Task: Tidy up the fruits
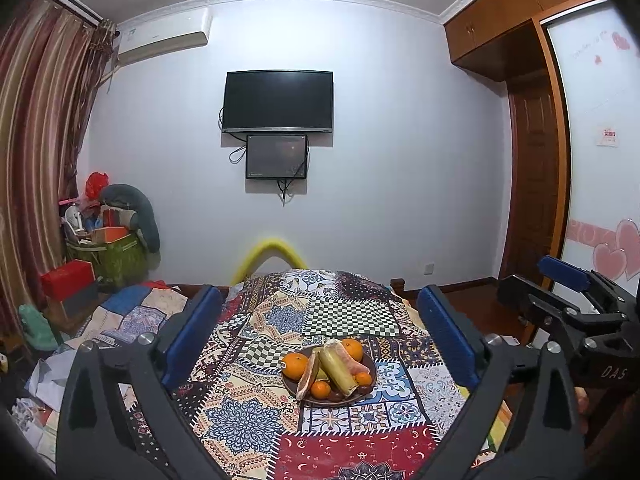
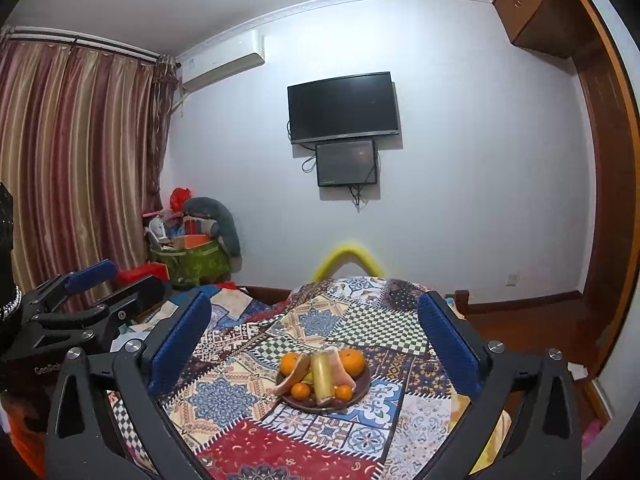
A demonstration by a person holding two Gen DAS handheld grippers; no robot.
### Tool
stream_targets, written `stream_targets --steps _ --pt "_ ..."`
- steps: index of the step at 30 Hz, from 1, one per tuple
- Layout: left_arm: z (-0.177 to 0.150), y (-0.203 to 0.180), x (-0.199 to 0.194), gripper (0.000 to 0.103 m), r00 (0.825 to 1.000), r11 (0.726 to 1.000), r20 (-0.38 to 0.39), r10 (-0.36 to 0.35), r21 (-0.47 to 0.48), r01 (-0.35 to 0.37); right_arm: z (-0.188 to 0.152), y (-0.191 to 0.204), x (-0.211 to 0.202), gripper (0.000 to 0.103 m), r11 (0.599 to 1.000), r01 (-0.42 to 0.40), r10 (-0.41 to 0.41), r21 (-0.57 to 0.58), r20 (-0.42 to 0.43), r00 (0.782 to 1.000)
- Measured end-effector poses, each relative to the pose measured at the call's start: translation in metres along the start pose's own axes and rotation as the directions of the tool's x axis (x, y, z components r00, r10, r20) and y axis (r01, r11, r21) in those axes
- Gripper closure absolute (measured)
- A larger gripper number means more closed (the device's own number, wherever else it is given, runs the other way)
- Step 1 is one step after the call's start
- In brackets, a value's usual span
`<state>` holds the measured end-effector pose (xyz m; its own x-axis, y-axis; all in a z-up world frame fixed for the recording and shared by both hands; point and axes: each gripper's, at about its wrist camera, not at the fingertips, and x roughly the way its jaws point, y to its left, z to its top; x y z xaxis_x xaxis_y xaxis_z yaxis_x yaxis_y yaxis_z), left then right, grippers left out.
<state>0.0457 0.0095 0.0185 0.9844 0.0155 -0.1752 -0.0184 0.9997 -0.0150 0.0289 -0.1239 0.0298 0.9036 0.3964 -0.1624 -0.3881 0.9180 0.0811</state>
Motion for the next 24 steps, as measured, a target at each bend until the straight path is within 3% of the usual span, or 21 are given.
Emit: stream_targets --steps 24 --pt "0.0042 -0.0017 0.0001 0.002 1.0 1.0 -0.005 -0.019 -0.009 0.019 0.0023 -0.0023 -0.0042 0.0 1.0 0.014 -0.014 0.01 0.012 1.0"
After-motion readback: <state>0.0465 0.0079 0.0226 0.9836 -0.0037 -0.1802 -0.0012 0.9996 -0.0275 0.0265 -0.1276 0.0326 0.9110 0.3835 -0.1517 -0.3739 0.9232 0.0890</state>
